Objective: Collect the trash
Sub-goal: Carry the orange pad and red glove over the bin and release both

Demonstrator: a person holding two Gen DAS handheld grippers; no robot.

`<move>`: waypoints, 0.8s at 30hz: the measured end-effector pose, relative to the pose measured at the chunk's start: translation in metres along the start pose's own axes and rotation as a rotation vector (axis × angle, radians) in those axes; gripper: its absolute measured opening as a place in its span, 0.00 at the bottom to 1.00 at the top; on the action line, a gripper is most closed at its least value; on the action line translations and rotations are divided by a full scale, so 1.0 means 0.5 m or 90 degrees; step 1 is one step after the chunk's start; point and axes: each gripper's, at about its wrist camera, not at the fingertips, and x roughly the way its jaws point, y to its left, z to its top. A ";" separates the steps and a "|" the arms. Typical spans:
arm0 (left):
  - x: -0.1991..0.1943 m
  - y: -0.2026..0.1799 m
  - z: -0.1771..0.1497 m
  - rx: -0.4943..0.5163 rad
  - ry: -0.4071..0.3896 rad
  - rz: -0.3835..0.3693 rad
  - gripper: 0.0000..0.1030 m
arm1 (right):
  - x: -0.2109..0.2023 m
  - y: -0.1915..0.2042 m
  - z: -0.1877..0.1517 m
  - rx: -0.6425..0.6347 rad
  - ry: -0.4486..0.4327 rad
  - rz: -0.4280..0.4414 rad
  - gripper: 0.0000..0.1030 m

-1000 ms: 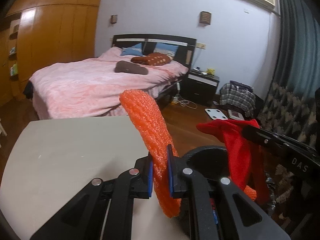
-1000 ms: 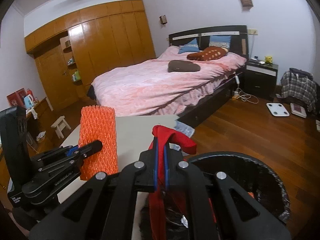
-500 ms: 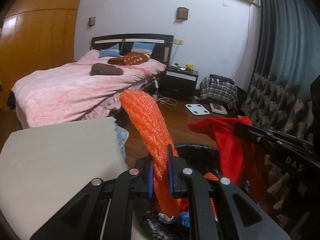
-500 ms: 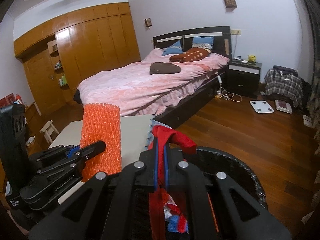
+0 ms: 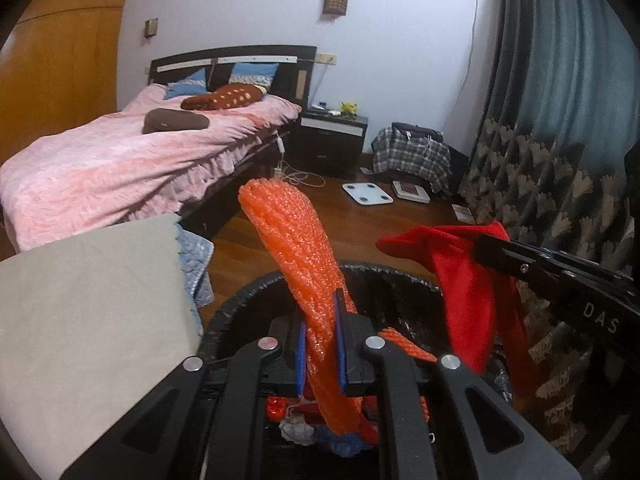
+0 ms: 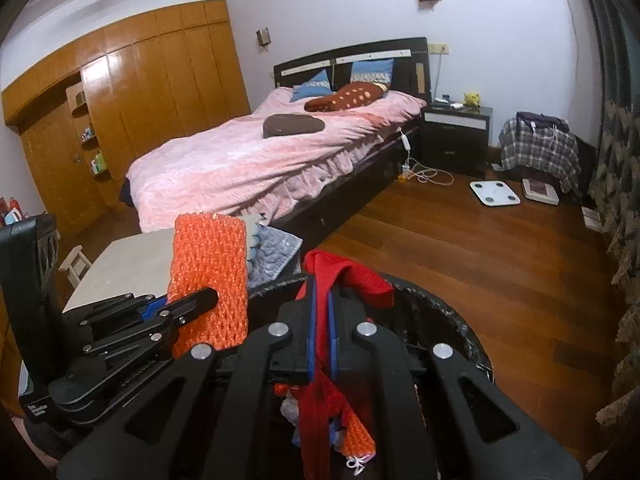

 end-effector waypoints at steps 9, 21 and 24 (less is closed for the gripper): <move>0.053 -0.003 -0.018 0.007 0.020 -0.003 0.11 | 0.047 -0.027 -0.028 0.014 0.029 -0.004 0.04; 0.089 0.020 -0.037 -0.009 0.055 -0.014 0.37 | 0.100 -0.043 -0.057 0.020 0.098 -0.033 0.42; 0.084 0.028 -0.042 -0.013 0.054 -0.005 0.42 | 0.098 -0.043 -0.064 0.020 0.101 -0.036 0.47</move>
